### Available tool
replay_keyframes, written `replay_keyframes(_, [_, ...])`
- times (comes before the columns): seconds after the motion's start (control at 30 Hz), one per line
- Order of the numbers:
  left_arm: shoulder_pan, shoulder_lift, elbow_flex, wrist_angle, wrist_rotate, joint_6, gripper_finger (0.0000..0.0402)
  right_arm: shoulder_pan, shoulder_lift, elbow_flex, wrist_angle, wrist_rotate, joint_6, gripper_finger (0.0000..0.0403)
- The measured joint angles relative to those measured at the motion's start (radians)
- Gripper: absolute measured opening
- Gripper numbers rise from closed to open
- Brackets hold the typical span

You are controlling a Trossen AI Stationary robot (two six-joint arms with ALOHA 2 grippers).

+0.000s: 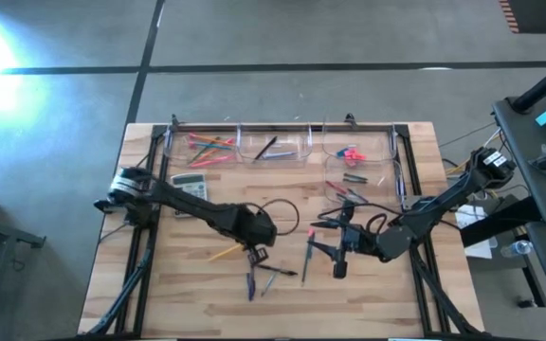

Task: Sort crayons/erasers/pens/pencils in bins
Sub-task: Put the yellow pencil into the top left transparent bin

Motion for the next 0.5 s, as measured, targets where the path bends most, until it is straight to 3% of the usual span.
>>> replay_keyframes(0.3, [0.052, -0.198, 0.027, -0.194, -0.106, 0.047, 0.0000, 0.011, -0.026, -0.001, -0.015, 0.005, -0.005, 0.0201])
replay_keyframes(0.5, [0.166, -0.279, 0.113, -0.251, -0.214, 0.284, 0.0000, 0.011, -0.030, -0.002, -0.016, 0.024, -0.008, 0.0201])
